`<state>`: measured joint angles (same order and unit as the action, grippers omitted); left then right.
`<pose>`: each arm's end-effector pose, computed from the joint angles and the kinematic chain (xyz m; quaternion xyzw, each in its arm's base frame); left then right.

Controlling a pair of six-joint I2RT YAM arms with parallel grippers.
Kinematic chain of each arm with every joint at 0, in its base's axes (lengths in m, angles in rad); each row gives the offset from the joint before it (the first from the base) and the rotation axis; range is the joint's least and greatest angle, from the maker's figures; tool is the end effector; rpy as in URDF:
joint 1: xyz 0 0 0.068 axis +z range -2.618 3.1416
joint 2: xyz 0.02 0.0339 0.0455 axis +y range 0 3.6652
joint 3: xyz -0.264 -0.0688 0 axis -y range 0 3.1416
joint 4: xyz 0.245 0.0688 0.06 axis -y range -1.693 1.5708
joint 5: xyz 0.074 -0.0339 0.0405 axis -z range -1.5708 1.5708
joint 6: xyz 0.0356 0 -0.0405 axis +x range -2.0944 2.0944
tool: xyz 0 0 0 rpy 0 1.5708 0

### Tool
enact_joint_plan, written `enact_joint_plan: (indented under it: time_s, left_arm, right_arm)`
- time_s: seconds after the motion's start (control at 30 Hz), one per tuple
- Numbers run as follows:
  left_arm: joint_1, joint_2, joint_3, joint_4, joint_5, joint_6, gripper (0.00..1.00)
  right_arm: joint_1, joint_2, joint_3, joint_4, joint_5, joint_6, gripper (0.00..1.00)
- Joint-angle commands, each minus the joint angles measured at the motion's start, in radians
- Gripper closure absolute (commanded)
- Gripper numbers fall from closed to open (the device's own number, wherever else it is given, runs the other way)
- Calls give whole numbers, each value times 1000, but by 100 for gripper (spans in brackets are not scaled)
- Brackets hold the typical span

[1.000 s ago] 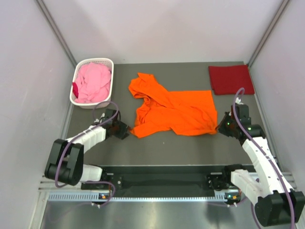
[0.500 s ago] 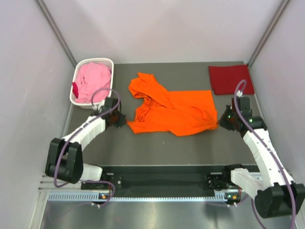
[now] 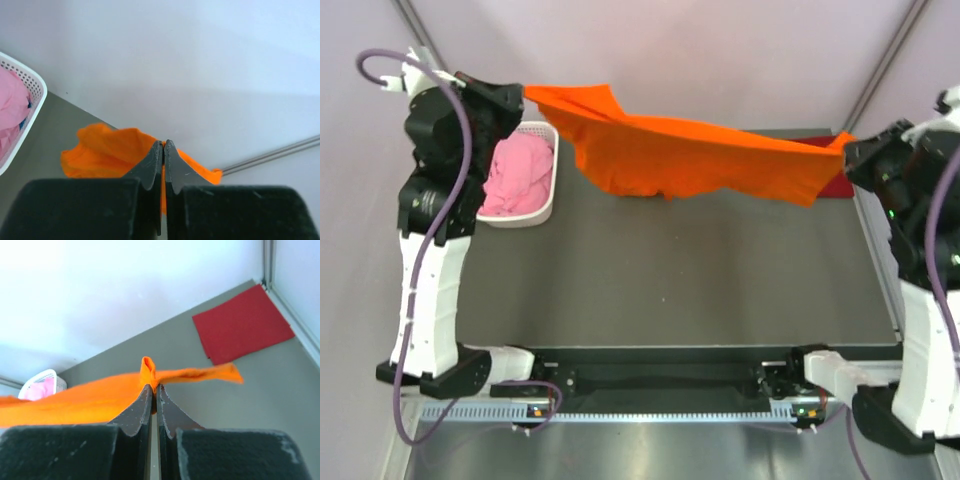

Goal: Fold and stack the t-shirts
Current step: Flatten the tshirt out

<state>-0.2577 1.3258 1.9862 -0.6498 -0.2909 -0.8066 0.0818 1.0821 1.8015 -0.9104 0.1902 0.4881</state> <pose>0.2161 -0.0464 0.5684 -0.2878 0.6420 -0.2690 0.6578 0.1478 0.0054 0.5325 0.2141 0.7398 0.1078 0.6286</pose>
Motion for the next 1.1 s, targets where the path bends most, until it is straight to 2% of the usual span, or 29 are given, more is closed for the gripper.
enact_joint_plan:
  time_s: [0.0, 0.17, 0.3, 0.47, 0.6, 0.63, 0.7, 0.77, 0.8, 0.83, 0.87, 0.9, 0.93, 1.0, 1.07]
  left_arm:
    - [-2, -39, 45, -120, 31, 43, 100]
    - [0, -114, 56, -149, 91, 27, 100]
    - [0, -119, 82, -152, 93, 40, 100]
    - [0, -19, 57, -105, 42, 104, 100]
    - [8, 110, 33, 51, -16, 139, 100]
    - [17, 174, 39, 77, -17, 144, 100]
    - [26, 242, 89, 128, -28, 158, 100]
    - [43, 353, 153, 177, -30, 162, 100]
    - [52, 430, 245, 186, -31, 178, 100]
    - [54, 467, 296, 187, -36, 194, 100]
    - [57, 502, 353, 174, -42, 211, 100]
    - [60, 532, 478, 164, -47, 230, 100]
    - [64, 564, 515, 173, -47, 239, 100]
    - [66, 549, 527, 228, -42, 268, 100]
    - [64, 481, 453, 309, -31, 279, 100]
  right_arm:
    - [-16, -99, 9, -107, 14, -45, 100]
    - [-16, -192, 30, -145, -18, -49, 100]
    - [-17, -189, 70, -130, -41, -49, 100]
    - [-17, -122, -59, 80, -70, -46, 100]
    - [-16, -35, -210, 307, -81, -5, 100]
    - [-16, -1, -227, 403, -89, 3, 100]
    - [-17, 45, -232, 484, -103, 15, 100]
    - [-16, 136, -199, 554, -98, 7, 100]
    - [-17, 203, -144, 574, -83, -9, 100]
    - [-17, 203, -110, 577, -83, -9, 100]
    - [-19, 269, -31, 574, -74, -26, 100]
    - [-22, 297, 11, 568, -71, -35, 100]
    - [-27, 349, 56, 542, -74, -42, 100]
    - [-39, 387, 170, 509, -78, -59, 100]
    - [-50, 401, 206, 478, -84, -78, 100]
